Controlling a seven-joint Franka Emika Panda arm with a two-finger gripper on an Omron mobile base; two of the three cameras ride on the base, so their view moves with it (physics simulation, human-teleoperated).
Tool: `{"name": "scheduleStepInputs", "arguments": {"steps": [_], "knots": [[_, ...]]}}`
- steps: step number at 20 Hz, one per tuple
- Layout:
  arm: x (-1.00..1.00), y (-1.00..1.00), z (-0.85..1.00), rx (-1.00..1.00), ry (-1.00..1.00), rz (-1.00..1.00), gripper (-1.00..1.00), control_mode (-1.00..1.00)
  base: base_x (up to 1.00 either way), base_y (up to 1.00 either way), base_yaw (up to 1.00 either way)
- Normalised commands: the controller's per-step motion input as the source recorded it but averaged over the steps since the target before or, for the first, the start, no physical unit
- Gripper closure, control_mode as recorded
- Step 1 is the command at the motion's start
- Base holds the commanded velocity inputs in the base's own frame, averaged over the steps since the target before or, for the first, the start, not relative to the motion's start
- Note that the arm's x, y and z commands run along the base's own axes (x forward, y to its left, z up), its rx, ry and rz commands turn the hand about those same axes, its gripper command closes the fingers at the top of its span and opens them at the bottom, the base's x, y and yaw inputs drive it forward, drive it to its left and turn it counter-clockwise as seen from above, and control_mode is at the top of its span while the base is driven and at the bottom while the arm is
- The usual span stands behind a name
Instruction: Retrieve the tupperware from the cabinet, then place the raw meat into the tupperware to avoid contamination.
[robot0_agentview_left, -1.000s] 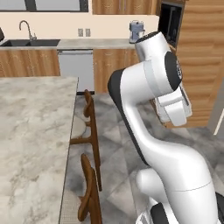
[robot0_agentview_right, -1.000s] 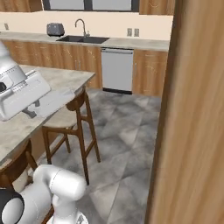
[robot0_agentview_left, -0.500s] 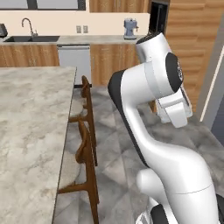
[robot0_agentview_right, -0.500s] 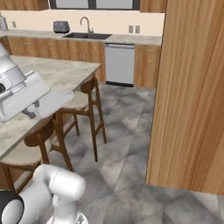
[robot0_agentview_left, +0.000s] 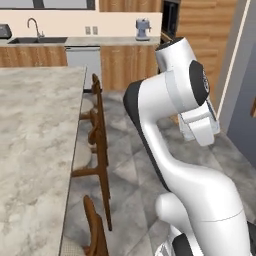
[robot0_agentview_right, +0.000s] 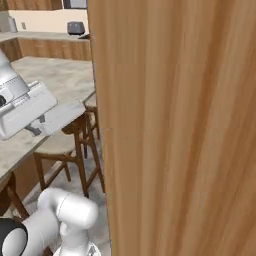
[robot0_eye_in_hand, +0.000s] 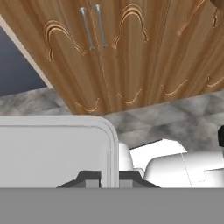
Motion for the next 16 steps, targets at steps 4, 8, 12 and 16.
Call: {"name": "scheduleStepInputs", "arguments": {"steps": [4,8,12,16], "knots": [[0.00,0.00,0.00,0.00,0.00,0.00,1.00,1.00,-0.93,0.51,-0.12],[0.00,0.00,0.00,0.00,0.00,0.00,1.00,1.00,-1.00,0.55,-0.11],[0.00,0.00,0.00,0.00,0.00,0.00,1.00,1.00,-0.99,0.31,-0.07],[0.00,0.00,0.00,0.00,0.00,0.00,1.00,1.00,-0.95,-0.05,0.00]]}}
